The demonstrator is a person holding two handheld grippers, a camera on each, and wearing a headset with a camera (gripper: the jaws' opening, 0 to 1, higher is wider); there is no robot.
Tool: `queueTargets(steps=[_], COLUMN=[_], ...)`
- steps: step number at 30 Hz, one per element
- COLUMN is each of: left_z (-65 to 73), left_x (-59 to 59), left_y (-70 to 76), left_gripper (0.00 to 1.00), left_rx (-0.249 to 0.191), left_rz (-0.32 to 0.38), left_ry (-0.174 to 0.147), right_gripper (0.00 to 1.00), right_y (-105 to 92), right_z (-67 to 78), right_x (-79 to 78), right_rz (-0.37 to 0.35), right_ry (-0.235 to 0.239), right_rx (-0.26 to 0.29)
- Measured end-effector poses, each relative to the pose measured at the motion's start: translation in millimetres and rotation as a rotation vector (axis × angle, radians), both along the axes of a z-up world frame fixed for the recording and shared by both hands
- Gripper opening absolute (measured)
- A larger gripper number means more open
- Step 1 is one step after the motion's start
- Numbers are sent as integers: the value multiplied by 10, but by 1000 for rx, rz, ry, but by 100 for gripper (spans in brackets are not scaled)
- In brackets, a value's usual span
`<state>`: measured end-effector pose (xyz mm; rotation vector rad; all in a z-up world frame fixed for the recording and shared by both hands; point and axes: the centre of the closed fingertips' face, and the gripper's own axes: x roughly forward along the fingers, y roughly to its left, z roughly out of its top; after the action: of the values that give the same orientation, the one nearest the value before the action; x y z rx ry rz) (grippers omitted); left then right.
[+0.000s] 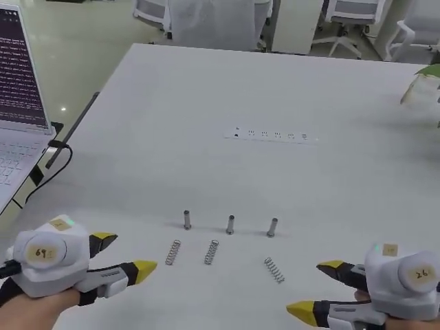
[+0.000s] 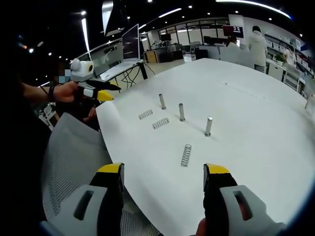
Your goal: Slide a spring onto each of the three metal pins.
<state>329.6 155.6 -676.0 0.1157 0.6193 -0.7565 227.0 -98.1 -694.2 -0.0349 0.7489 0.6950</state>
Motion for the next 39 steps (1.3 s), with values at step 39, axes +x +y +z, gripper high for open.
queueTargets(steps=[39], left_z=[-622], left_x=[402], left_y=[-398], left_gripper=[40], left_rx=[61], left_rz=[-24], left_ry=[62], right_gripper=[63], right_y=[-141], right_z=[-7], right_x=[-61], right_rz=[-25], right_ry=[9], right_rx=[10])
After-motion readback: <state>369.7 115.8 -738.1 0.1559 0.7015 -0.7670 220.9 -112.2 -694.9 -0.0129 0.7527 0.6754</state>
